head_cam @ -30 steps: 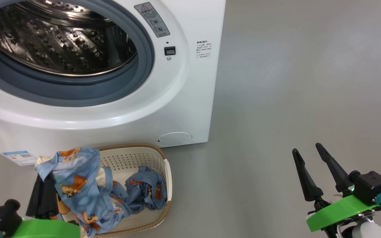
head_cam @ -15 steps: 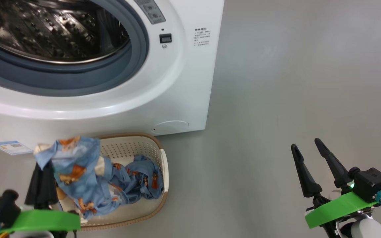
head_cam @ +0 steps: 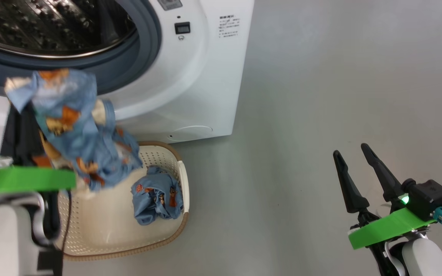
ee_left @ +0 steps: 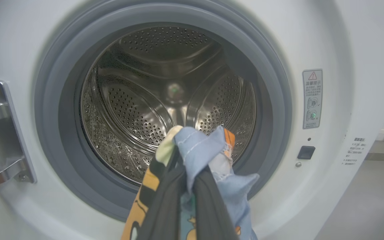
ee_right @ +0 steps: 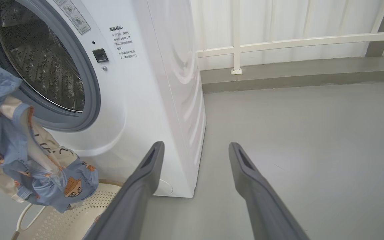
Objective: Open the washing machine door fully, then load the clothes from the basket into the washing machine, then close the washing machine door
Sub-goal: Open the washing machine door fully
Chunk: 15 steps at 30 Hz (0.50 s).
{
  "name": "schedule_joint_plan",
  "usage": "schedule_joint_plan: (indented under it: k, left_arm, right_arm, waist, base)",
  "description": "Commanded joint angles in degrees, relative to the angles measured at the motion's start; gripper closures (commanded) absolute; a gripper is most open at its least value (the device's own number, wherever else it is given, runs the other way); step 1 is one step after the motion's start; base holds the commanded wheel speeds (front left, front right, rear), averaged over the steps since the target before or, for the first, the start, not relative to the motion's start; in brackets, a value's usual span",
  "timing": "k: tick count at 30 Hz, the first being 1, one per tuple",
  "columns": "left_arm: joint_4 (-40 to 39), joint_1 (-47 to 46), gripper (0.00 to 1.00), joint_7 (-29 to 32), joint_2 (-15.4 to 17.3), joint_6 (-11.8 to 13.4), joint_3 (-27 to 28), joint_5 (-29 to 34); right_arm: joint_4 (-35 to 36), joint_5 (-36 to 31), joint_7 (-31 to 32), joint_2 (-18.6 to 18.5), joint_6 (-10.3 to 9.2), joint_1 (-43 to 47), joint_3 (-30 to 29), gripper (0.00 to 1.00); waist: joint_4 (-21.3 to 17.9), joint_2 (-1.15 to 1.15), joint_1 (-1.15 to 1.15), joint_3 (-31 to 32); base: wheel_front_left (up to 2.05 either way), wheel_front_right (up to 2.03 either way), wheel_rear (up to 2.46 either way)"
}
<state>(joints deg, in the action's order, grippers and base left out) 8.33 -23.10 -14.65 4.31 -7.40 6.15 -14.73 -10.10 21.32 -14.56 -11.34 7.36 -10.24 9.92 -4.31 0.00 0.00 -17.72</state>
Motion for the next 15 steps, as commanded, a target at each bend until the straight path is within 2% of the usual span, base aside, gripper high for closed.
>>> schedule_joint_plan:
  k: [1,6,15]
  left_arm:
    - [0.1,-3.7,1.00,-0.3,2.3,-0.1,1.7,0.4]
    - [4.9,-10.0,1.00,-0.3,3.6,-0.1,2.0,-0.6]
    - [19.1,-23.6,1.00,-0.3,6.8,0.0,3.0,0.6]
  right_arm:
    - [1.4,-0.2,-0.4,-0.2,0.13,-1.1,1.7,0.00]
    - [1.5,-0.1,-0.4,0.2,0.13,-2.1,1.9,0.00]
    - [1.9,-0.2,-0.4,1.0,0.13,-4.1,2.2,0.00]
  waist:
    - [-0.7,0.00,0.00,-1.0]
    - [-1.8,0.00,0.00,-2.5]
    - [-4.4,0.00,0.00,-6.6]
  base:
    - [0.00,0.00,0.00]
    - [0.00,0.00,0.00]
    - [0.00,0.00,0.00]
